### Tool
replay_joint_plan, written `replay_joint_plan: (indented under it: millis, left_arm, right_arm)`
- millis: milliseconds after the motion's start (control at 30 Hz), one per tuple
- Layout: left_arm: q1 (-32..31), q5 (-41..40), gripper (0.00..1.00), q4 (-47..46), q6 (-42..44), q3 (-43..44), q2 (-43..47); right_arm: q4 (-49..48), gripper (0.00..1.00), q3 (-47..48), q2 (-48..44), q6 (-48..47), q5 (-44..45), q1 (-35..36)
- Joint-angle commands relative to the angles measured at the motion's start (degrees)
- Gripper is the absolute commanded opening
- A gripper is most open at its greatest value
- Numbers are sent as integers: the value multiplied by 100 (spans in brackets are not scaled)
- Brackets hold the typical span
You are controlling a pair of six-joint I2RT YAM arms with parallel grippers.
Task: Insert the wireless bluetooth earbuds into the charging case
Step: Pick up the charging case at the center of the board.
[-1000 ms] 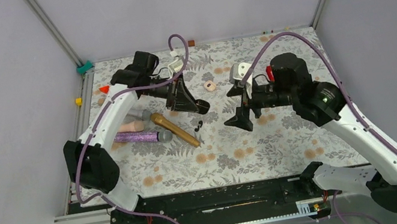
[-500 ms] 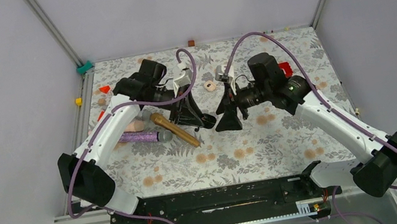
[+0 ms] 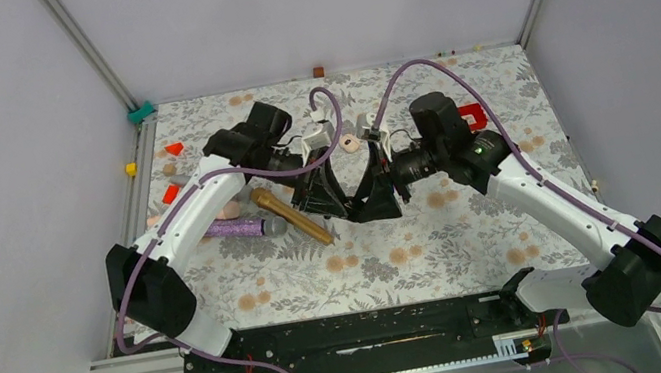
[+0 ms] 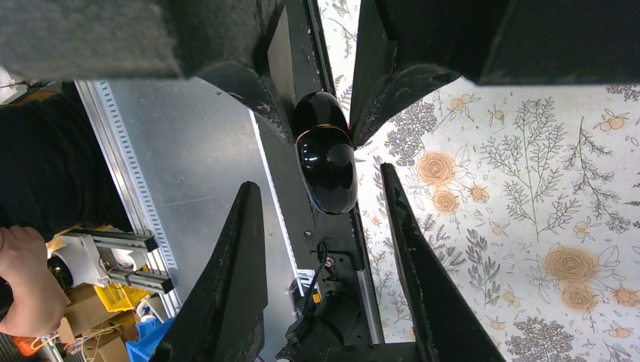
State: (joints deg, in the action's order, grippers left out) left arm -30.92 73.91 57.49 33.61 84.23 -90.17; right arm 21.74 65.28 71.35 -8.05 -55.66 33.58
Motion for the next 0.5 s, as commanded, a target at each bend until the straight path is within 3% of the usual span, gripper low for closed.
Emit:
replay_joint_plan:
  millis: [0,367,467]
  left_arm:
    - [-28,148,24,-38,150,25,17]
    - [-37,157,24,-32,147,16,45]
    - [-37,143,26,-33,150,15,49]
  right_arm:
    - [-240,66,-36,-53,-31,-168,-27]
    - [-111,29,-103,-237,-249,-113,-29]
    - [-115,23,-81,-313,-245,-80,-28]
